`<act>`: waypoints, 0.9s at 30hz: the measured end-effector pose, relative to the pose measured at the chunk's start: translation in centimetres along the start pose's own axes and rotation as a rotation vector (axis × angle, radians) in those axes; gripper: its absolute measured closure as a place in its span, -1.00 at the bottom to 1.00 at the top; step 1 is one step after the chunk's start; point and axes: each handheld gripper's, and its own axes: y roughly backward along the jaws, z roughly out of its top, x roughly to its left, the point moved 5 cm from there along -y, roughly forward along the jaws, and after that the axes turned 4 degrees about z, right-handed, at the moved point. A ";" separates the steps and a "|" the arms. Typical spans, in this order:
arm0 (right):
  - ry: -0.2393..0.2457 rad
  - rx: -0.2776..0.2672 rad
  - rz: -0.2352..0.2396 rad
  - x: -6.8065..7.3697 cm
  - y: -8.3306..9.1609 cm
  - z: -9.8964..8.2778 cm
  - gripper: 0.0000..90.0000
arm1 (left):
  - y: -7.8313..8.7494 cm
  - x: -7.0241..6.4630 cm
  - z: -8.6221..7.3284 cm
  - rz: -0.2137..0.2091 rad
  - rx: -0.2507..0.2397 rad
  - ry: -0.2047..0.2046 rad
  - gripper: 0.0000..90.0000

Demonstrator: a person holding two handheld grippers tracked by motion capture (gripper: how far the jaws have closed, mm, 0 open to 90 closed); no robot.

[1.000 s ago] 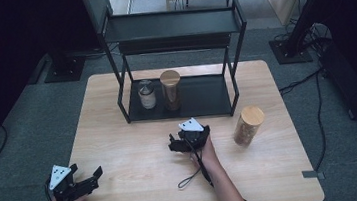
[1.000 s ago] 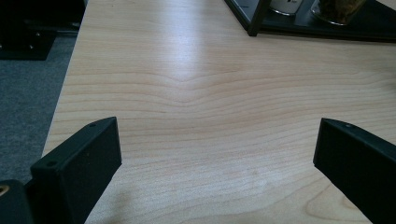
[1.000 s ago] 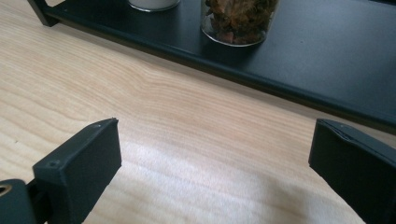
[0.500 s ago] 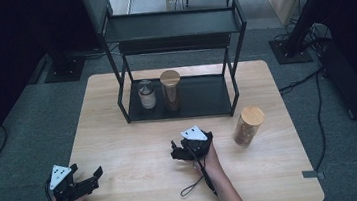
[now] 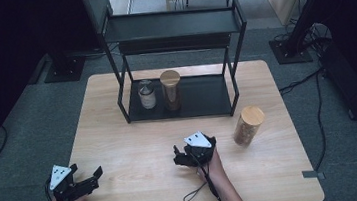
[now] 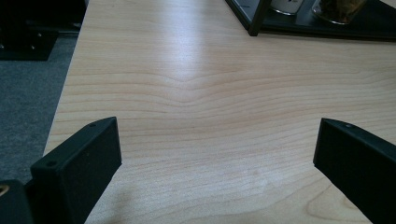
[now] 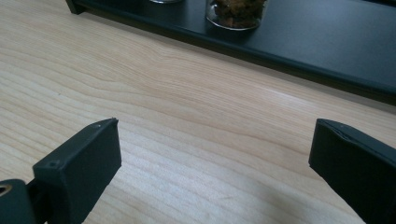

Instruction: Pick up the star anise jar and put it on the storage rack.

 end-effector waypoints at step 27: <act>0.032 -0.022 0.033 -0.7 2.8 -1.6 -0.95 | 0.0 0.0 0.0 0.004 0.002 -0.002 -0.98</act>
